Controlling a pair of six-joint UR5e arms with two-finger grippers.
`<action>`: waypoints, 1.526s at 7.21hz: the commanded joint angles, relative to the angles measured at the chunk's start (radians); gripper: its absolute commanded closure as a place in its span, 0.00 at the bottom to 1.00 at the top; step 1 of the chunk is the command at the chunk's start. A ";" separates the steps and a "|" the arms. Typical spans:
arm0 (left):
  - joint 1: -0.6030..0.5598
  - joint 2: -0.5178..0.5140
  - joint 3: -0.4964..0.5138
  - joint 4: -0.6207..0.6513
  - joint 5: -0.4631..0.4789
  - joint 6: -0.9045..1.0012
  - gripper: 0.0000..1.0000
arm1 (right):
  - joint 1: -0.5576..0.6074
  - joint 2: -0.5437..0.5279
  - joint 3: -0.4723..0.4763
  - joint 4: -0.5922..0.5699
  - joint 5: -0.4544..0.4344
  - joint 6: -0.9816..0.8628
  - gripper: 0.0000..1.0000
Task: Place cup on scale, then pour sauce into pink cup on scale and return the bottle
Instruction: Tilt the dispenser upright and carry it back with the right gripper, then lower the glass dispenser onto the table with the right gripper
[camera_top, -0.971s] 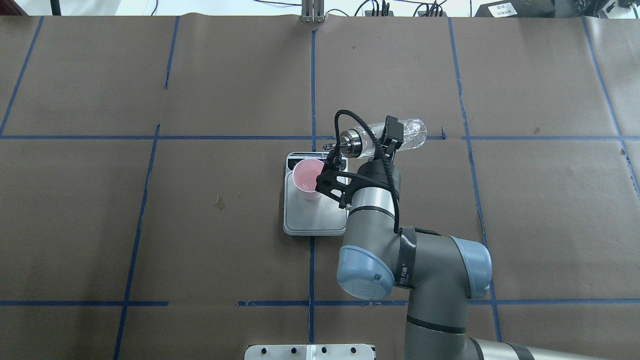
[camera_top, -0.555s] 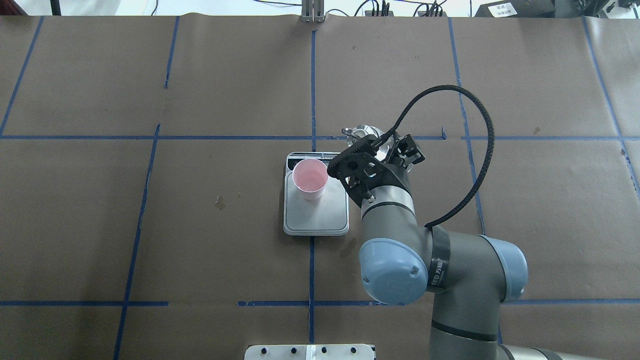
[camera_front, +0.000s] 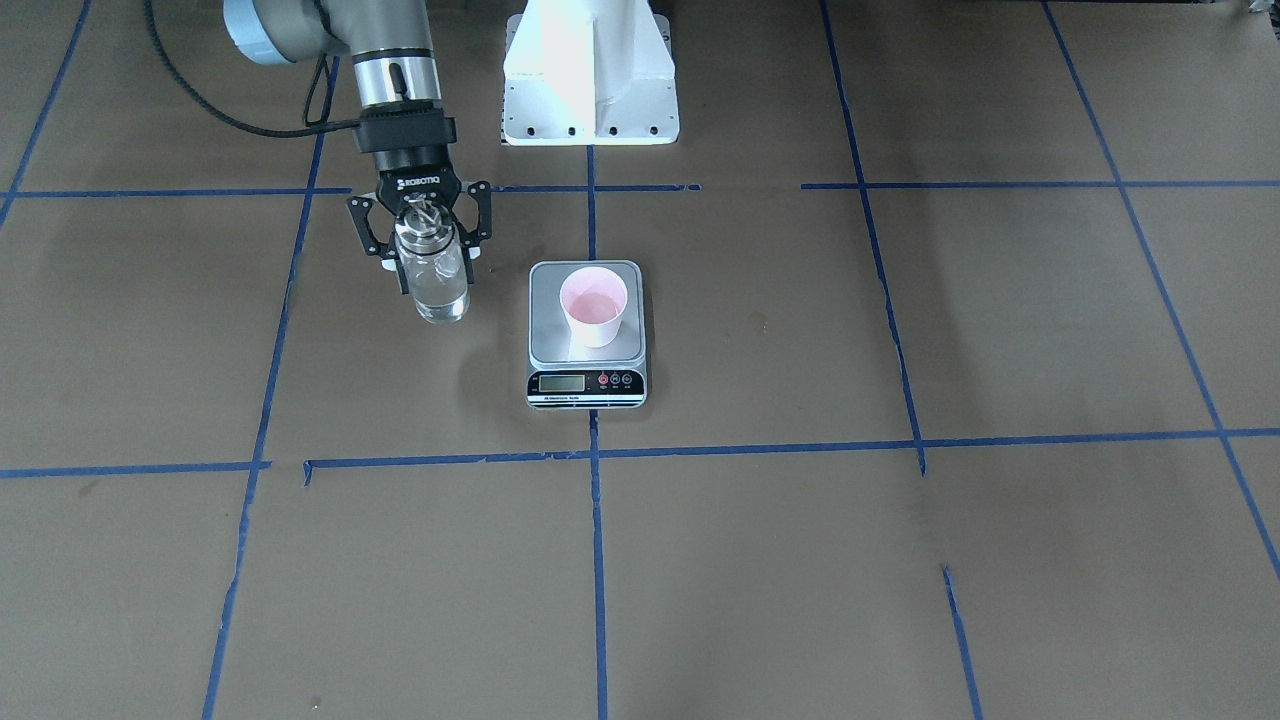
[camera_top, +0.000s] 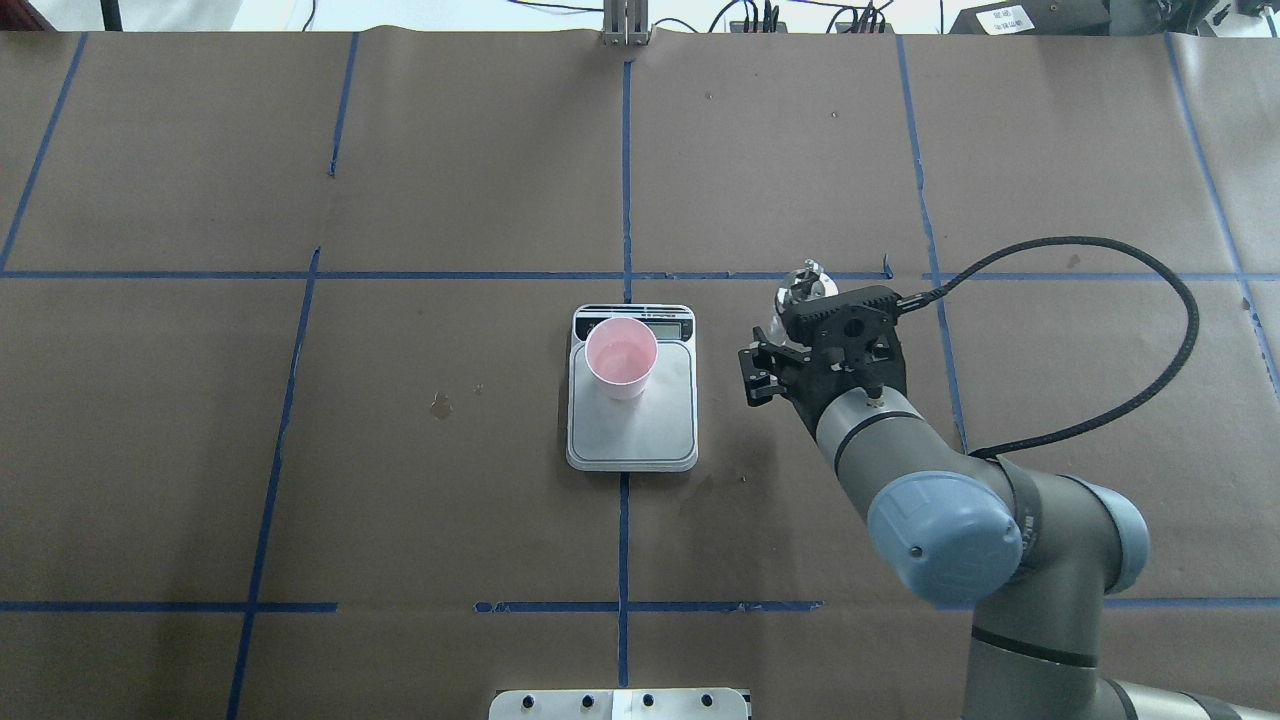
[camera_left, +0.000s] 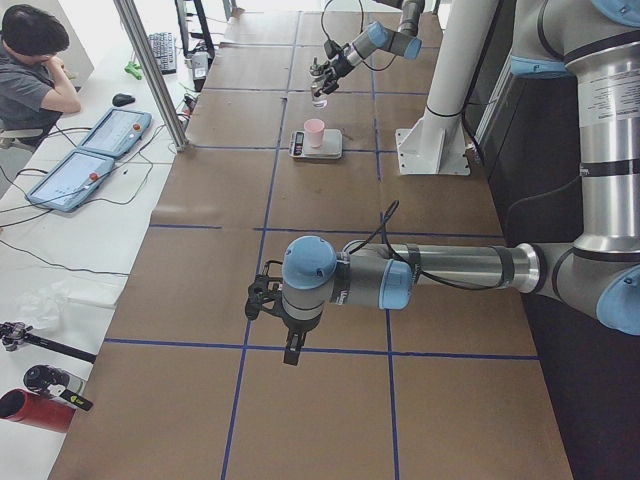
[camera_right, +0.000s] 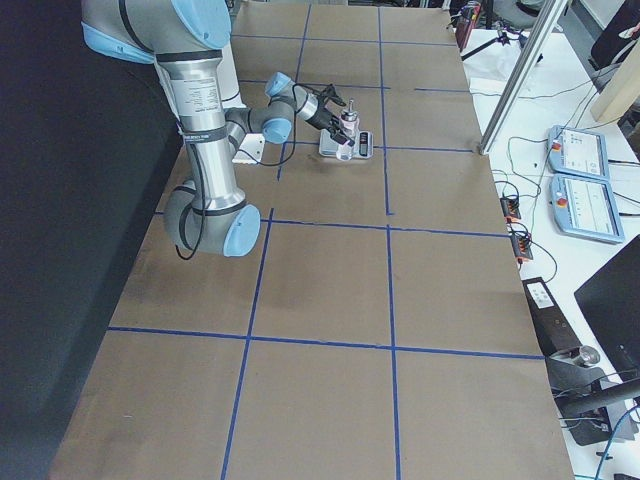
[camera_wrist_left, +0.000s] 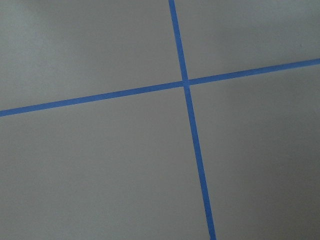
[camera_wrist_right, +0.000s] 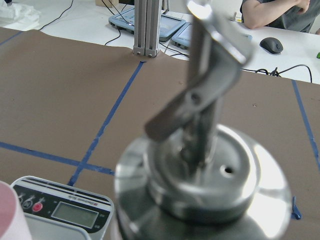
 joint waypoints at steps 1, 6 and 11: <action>0.000 0.000 0.000 0.000 0.000 0.000 0.00 | 0.019 -0.181 -0.007 0.203 0.009 0.044 1.00; 0.000 0.000 0.000 0.000 0.000 0.002 0.00 | 0.036 -0.288 -0.079 0.379 0.023 0.046 0.96; 0.000 -0.001 -0.002 -0.002 0.000 0.002 0.00 | 0.040 -0.286 -0.119 0.379 0.014 0.046 0.81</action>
